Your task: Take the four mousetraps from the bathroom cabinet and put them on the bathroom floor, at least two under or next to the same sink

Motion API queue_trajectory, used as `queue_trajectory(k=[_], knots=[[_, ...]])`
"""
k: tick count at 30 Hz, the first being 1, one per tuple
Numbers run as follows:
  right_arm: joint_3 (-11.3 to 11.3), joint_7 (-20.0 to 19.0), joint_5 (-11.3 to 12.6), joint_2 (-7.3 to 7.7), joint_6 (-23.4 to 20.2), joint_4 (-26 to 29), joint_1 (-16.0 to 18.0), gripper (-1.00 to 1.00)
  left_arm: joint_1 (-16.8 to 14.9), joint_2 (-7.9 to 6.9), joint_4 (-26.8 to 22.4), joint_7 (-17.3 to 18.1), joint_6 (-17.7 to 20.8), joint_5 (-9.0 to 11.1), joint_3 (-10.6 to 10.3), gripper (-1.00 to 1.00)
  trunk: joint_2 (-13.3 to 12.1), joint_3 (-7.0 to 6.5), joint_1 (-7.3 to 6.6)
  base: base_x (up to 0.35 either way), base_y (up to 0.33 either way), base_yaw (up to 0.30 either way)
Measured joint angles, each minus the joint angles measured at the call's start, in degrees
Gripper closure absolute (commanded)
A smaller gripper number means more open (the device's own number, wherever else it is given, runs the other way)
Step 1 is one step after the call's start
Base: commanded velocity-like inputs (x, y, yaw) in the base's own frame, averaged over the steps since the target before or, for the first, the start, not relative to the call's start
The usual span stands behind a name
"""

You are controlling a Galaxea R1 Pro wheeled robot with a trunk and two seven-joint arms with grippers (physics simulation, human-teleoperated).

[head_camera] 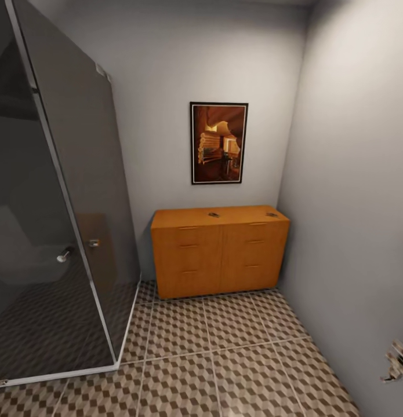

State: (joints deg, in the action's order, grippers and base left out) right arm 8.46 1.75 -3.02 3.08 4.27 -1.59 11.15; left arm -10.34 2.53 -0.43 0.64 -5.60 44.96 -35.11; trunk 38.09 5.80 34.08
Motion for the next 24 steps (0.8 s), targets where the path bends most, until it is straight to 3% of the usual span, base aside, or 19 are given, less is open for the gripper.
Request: queue_trajectory(k=[24], knots=[[0.00,0.00,0.03,0.13,1.17,0.00,-0.02,-1.00,-0.01,0.00,0.00,0.00,-0.10,0.06,0.00,-1.00,0.00,0.00,0.00,0.322,0.000,0.000]])
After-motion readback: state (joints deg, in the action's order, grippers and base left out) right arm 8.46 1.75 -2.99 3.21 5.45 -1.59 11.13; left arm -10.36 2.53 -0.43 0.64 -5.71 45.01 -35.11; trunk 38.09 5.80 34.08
